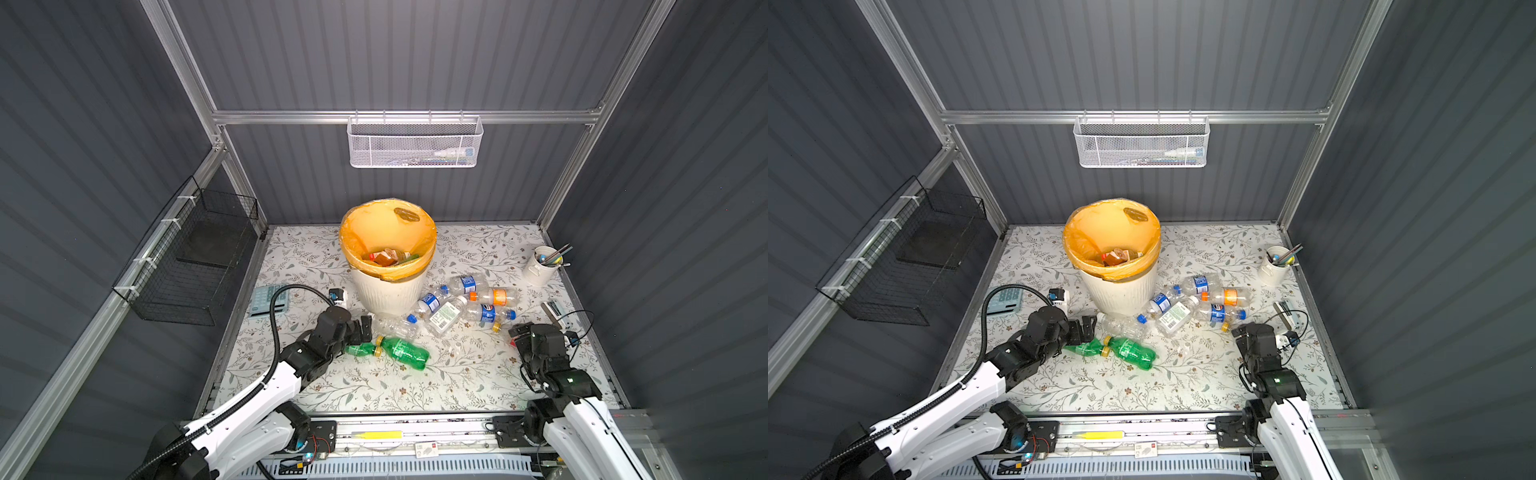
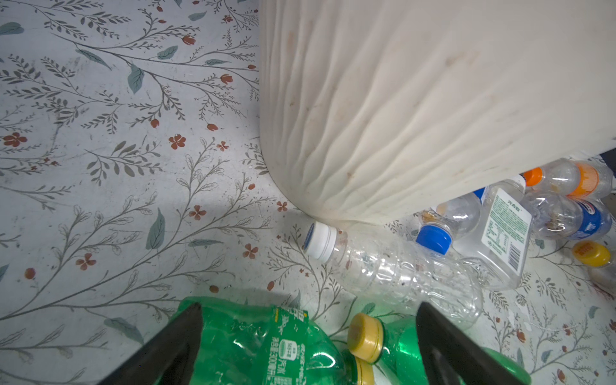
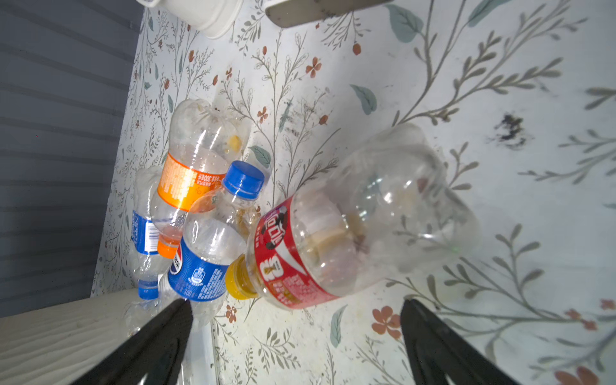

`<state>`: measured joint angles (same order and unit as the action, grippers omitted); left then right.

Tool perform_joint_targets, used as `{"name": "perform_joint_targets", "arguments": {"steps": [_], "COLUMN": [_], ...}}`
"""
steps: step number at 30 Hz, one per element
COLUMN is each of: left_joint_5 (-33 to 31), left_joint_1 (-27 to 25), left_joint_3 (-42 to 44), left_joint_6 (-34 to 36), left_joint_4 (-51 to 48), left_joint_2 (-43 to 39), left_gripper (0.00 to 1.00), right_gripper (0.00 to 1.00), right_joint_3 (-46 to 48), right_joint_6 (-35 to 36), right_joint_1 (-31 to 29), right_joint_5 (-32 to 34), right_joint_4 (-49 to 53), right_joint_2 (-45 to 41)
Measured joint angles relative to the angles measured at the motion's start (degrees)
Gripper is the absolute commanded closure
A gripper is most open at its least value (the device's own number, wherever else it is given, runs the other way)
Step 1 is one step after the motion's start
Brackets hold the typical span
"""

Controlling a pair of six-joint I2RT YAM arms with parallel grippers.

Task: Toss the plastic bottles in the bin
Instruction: 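Close the right gripper on the red-labelled yellow-capped bottle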

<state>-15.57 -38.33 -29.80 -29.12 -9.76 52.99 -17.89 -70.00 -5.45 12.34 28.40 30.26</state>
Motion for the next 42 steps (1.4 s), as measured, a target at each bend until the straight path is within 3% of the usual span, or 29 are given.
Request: {"name": "perform_joint_targets", "arguments": {"steps": [10,13,19,32,36,37,40,42], "left_joint_5": [-1.0,-1.4,-1.7,-2.2,-2.8,-2.9,-2.8,-2.8], "left_joint_1": [0.0,0.0,0.0,0.0,0.0,0.0,0.0,0.0], "left_joint_3": [0.1,0.3,0.5,0.6,0.6,0.6,0.6,0.6], "left_joint_6": [0.9,1.1,1.6,1.6,1.6,1.6,1.4,1.2], "left_joint_4": [-1.1,-1.6,-2.5,-2.7,-2.7,-2.6,-2.6,-2.6], "left_joint_2": [-2.4,-3.2,-4.5,-4.4,-4.0,-3.8,-2.9,-2.6], "left_gripper": [0.00,0.00,0.00,0.00,0.00,0.00,0.00,0.00], "right_gripper": [0.02,0.09,0.34,0.52,0.46,0.36,0.17,0.12], "right_joint_3": [0.3,0.9,1.3,-0.5,-6.3,-8.0,-10.9,-10.5], "right_joint_6": [2.8,4.7,8.5,16.9,21.3,22.4,24.8,25.3], "right_joint_1": [10.0,12.7,14.3,14.5,14.6,14.6,14.7,14.7], "right_joint_5": [-5.1,-6.4,-8.1,-8.3,-7.6,-7.4,-7.5,-7.8], "right_joint_4": [-4.0,-4.8,-7.4,-1.8,0.2,0.3,0.6,1.3], "right_joint_2": [5.6,8.8,10.2,2.6,-0.5,-0.8,0.6,2.1]}}
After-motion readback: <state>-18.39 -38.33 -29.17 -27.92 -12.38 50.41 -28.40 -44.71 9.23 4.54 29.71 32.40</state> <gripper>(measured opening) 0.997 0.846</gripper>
